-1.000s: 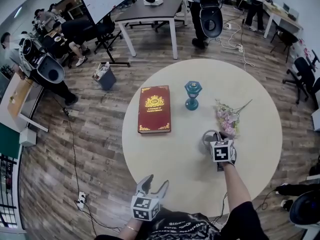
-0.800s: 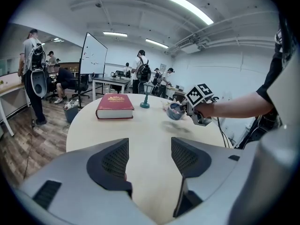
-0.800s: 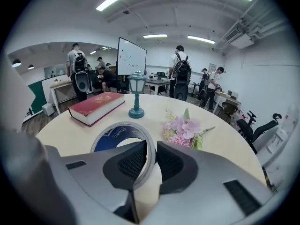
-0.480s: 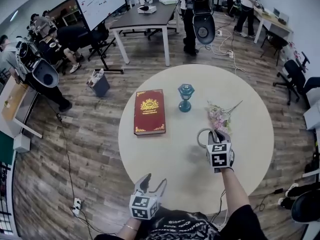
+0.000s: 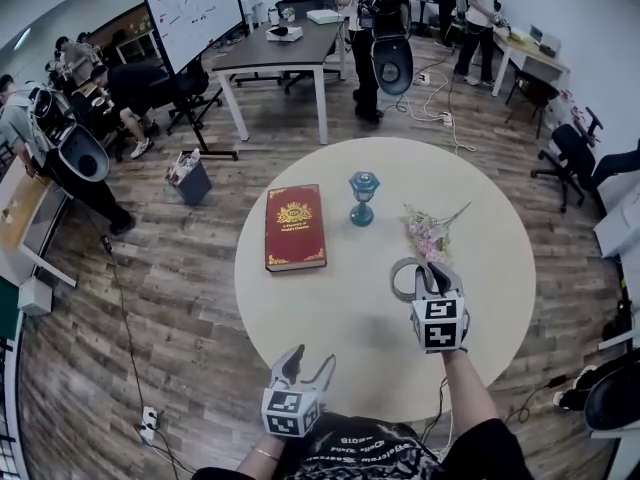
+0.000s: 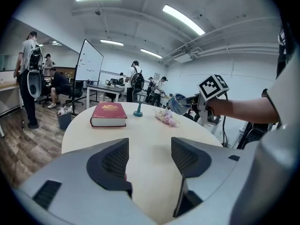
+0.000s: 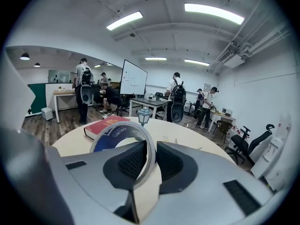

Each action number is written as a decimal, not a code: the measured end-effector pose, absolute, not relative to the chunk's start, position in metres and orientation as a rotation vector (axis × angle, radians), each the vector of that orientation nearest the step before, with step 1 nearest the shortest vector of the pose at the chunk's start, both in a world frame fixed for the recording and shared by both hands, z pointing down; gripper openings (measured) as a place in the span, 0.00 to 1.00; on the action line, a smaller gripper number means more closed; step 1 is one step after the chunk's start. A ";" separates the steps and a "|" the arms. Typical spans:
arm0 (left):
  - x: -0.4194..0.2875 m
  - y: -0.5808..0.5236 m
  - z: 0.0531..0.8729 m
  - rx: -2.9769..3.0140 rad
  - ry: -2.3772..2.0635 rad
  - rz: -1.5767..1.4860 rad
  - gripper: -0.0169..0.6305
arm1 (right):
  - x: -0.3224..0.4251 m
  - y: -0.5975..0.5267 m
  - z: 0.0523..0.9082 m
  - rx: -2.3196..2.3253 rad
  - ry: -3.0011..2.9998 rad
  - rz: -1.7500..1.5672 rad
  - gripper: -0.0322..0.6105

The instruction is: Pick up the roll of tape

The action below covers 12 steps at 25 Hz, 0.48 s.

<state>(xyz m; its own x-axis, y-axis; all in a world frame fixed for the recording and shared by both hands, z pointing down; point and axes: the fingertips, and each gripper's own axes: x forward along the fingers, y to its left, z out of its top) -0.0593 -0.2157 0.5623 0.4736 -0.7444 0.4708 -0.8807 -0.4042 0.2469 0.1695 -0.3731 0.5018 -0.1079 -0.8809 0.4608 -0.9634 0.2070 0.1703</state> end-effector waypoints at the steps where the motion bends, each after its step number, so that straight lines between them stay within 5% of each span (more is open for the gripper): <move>1: -0.060 -0.215 0.562 2.264 -1.347 0.390 0.50 | 0.169 -0.368 0.497 1.723 -2.028 0.229 0.16; 12: -0.055 -0.201 0.555 2.288 -1.311 0.319 0.50 | 0.166 -0.299 0.463 1.871 -2.040 0.202 0.16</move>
<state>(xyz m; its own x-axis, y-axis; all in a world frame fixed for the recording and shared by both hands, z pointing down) -0.0546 -0.2012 0.5546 0.5139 -0.7452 0.4249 -0.8571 -0.4257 0.2901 0.1662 -0.2993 0.4634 -0.0546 -0.9321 0.3582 -0.9842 0.1108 0.1383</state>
